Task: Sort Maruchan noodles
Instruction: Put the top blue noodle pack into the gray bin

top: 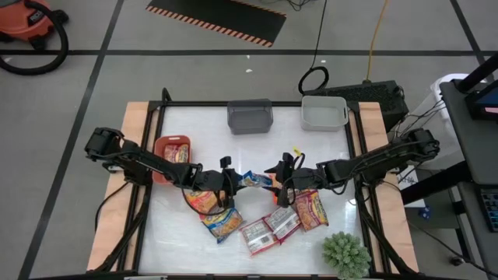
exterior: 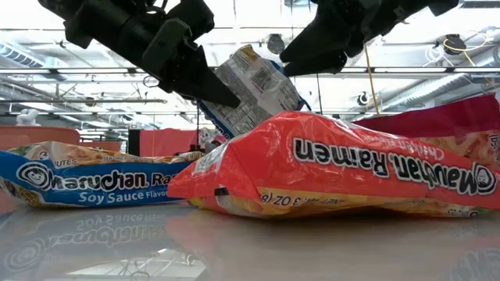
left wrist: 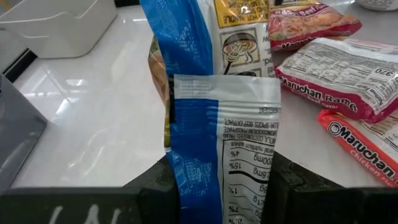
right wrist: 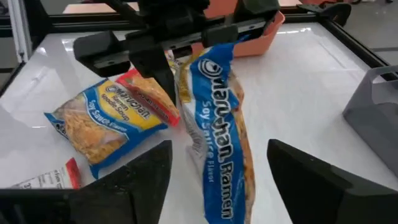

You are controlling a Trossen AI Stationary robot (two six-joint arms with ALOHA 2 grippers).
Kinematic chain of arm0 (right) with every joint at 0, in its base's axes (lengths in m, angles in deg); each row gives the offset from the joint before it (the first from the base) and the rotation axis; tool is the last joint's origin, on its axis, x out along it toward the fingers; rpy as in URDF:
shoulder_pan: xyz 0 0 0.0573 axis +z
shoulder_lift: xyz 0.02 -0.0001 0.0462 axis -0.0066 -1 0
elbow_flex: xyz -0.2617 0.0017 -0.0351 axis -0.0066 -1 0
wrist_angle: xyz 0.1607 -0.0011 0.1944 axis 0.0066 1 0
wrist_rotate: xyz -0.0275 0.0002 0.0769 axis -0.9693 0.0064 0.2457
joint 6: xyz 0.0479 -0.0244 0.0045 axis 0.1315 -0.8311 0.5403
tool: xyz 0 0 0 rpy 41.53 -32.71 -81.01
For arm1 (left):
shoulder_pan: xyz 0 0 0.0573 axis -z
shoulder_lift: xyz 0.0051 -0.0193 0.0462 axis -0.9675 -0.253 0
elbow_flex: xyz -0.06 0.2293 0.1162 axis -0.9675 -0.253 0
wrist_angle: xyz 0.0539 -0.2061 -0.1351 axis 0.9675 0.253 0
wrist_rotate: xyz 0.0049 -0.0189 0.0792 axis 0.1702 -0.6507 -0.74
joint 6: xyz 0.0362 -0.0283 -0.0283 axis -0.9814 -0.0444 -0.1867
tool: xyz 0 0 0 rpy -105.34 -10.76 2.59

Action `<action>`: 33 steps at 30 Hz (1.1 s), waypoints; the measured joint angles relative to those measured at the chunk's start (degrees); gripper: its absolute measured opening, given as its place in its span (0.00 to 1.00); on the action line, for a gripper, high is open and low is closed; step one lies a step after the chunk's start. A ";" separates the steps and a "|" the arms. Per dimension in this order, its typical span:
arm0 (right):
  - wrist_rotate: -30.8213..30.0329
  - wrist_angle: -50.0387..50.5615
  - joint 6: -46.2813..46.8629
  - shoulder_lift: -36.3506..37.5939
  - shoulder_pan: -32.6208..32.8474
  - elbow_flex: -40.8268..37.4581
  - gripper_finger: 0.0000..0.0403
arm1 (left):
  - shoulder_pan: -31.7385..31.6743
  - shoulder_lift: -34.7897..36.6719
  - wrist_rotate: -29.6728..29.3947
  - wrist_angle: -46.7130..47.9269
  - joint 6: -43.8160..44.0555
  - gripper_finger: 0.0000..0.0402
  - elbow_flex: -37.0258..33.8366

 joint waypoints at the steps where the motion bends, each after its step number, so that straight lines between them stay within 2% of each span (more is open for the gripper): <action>1: 0.02 -0.59 -0.02 -0.09 0.00 -0.02 0.65 | 0.00 0.00 0.00 -0.09 0.00 0.32 0.00; 7: -0.18 -3.08 -2.30 -3.00 -0.33 0.00 0.67 | 0.00 0.00 0.01 -1.17 -0.24 0.32 0.00; 18: 0.20 -6.59 -5.37 -8.26 -2.55 0.00 0.62 | 0.04 -0.02 0.02 -1.38 -0.81 0.32 0.00; 24: 1.74 -6.64 -6.16 -8.50 -2.73 0.00 0.50 | 0.04 -0.02 0.04 -1.56 -0.79 0.32 0.00; 29: 5.53 -6.56 -6.91 -8.50 -3.55 0.00 0.37 | 0.07 -0.02 0.21 -1.52 -0.79 0.32 0.00; 33: 6.47 -6.45 -7.42 -8.50 -4.07 0.00 0.31 | 0.04 -0.02 0.35 -1.72 -0.74 0.32 -0.04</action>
